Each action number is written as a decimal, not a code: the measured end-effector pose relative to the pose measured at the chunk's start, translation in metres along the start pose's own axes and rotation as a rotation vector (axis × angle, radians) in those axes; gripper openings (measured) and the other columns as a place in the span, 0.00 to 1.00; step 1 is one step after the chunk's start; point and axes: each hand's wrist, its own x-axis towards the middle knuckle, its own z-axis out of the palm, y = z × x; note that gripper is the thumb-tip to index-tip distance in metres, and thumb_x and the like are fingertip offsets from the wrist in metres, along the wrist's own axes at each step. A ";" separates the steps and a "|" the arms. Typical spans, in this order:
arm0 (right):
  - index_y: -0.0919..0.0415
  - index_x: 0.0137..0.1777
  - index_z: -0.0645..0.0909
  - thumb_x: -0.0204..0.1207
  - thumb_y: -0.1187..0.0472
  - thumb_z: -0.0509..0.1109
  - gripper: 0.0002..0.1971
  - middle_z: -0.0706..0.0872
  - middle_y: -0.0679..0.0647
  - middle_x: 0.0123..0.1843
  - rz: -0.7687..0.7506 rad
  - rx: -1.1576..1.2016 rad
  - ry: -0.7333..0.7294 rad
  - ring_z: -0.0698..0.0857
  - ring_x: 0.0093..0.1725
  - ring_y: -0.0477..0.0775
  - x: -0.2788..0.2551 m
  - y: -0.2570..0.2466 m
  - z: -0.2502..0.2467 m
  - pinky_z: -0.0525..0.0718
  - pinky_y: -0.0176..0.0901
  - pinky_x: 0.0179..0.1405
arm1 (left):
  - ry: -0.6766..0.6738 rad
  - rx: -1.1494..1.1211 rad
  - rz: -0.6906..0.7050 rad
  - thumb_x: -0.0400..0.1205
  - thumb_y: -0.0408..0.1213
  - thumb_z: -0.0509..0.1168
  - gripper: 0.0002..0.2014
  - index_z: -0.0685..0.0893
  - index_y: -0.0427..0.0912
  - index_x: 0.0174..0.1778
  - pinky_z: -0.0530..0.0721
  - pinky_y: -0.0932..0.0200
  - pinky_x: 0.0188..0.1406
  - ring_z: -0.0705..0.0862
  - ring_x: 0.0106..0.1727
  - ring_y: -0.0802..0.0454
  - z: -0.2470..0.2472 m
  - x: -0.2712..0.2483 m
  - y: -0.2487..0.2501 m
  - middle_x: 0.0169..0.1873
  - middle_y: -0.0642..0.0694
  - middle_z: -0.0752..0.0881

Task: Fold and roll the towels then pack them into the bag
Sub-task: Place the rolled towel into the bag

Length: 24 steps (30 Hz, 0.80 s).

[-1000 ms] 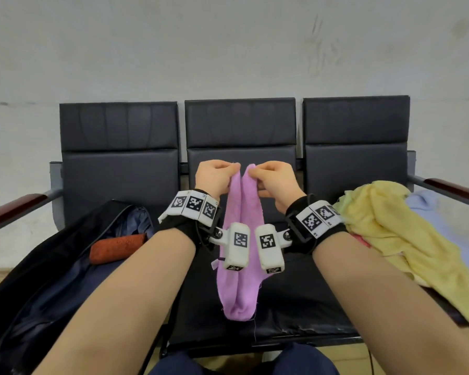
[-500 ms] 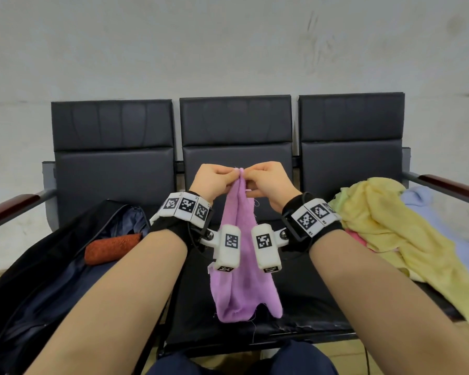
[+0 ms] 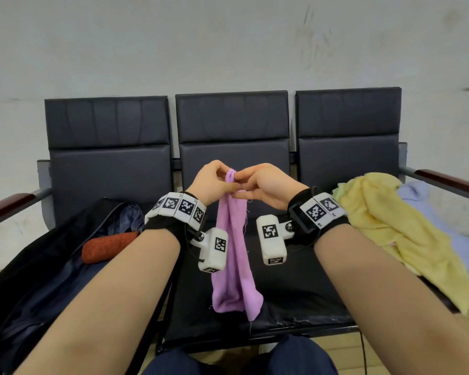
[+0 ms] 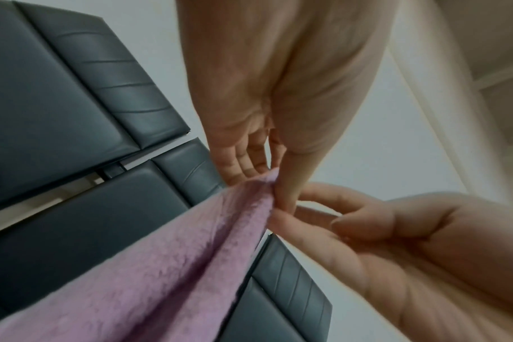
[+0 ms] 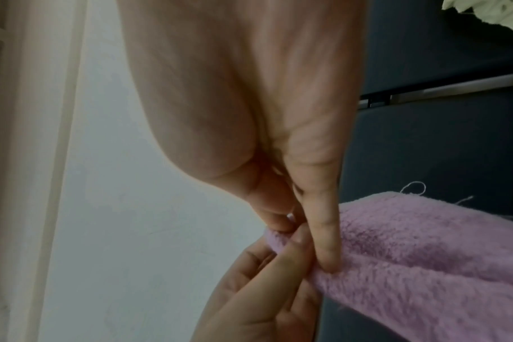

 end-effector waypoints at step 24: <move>0.68 0.41 0.81 0.70 0.66 0.79 0.08 0.84 0.59 0.41 -0.070 -0.305 0.219 0.84 0.44 0.55 0.003 0.035 -0.033 0.86 0.49 0.50 | 0.301 -0.696 -0.200 0.74 0.28 0.61 0.07 0.85 0.36 0.39 0.78 0.56 0.44 0.80 0.41 0.49 -0.056 -0.003 0.003 0.37 0.41 0.83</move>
